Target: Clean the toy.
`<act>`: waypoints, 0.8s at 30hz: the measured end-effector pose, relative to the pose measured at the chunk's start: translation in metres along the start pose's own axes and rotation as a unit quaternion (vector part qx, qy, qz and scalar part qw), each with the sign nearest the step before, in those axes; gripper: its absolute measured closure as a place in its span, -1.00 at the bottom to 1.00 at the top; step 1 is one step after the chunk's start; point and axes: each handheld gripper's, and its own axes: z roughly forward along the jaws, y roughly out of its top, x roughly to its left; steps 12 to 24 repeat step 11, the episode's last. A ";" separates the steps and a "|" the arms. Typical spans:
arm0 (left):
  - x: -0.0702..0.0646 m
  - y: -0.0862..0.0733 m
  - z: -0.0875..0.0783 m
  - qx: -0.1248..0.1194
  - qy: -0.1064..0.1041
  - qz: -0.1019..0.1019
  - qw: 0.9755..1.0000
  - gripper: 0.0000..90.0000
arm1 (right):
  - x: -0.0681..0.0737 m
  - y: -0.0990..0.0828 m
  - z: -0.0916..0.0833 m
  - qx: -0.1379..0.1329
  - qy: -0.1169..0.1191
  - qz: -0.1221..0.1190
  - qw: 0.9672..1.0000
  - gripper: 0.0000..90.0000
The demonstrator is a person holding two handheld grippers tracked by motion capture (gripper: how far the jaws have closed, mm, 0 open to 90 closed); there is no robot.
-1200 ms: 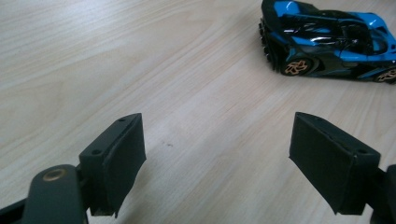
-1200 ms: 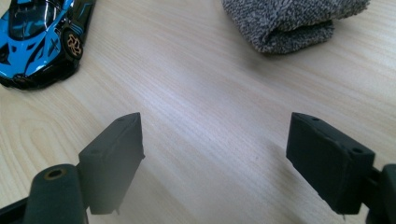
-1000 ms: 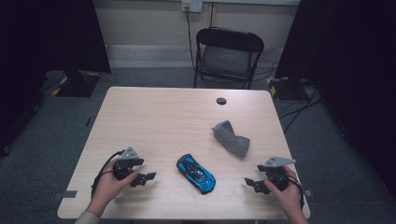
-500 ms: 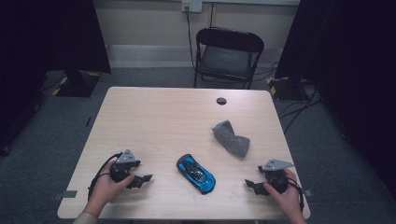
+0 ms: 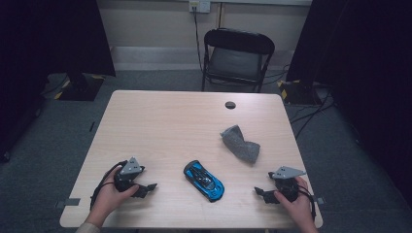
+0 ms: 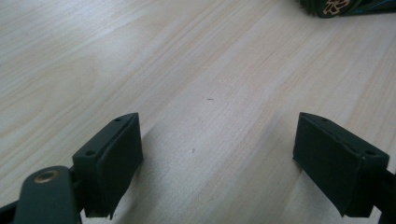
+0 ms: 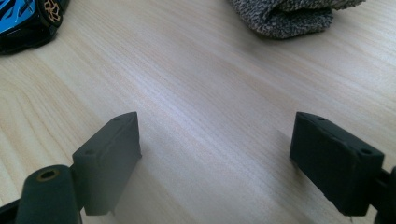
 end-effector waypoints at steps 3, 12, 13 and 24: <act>0.000 -0.001 0.001 -0.004 0.001 0.000 1.000 -0.70 | 0.000 0.000 0.000 -0.001 0.001 0.000 1.000 -0.65; 0.000 -0.001 0.001 -0.005 0.001 0.000 1.000 -0.70 | 0.000 0.000 0.000 -0.001 0.001 0.000 1.000 -0.65; 0.000 -0.001 0.001 -0.005 0.001 0.000 1.000 -0.70 | 0.000 0.000 0.000 -0.001 0.001 0.000 1.000 -0.65; 0.000 -0.001 0.001 -0.005 0.001 0.000 1.000 -0.70 | 0.000 0.000 0.000 -0.001 0.001 0.000 1.000 -0.65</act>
